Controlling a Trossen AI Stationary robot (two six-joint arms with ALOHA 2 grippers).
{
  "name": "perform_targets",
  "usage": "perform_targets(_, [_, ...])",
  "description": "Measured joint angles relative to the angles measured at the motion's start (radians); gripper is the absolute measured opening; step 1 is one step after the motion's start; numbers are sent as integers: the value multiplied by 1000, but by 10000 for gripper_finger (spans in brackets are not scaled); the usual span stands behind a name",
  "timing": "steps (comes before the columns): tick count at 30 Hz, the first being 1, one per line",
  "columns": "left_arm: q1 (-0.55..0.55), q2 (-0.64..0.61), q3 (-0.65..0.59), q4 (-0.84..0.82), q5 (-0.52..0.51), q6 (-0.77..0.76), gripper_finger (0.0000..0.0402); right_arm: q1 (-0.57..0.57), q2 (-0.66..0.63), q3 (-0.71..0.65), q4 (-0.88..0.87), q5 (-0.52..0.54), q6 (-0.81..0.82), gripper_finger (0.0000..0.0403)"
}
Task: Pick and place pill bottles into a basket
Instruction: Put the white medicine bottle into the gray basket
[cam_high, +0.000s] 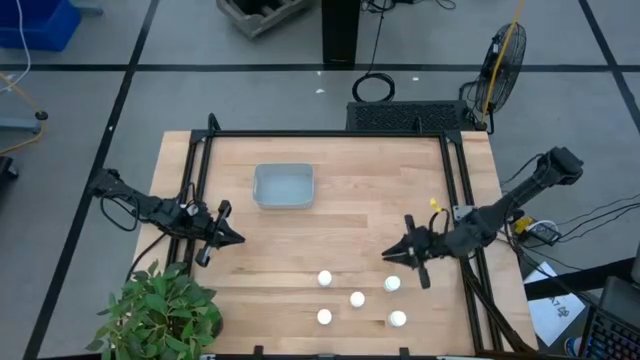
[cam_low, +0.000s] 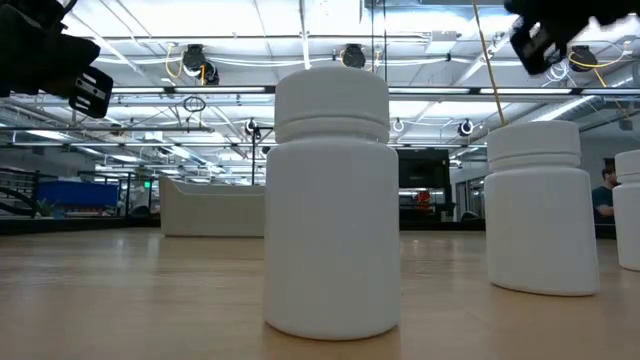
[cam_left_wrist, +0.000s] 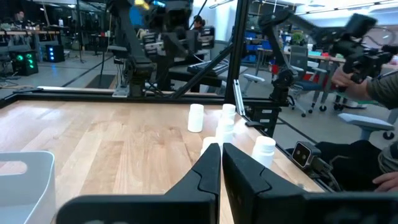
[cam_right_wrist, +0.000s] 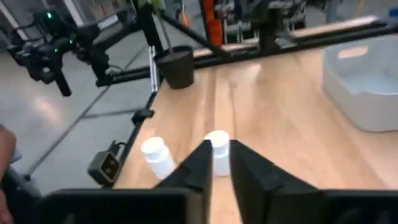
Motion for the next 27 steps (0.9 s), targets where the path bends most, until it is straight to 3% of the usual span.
perform_targets(8, [0,0,0,0,0,0,24,55,182,130,-175,-20,136,231])
perform_targets(12, [0,0,0,0,0,0,24,83,200,127,-292,-25,210,285])
perform_targets(16, [0,0,0,0,0,0,24,113,221,128,-374,2,266,298])
perform_targets(27, [0,0,0,0,0,0,24,181,318,129,-372,29,275,293])
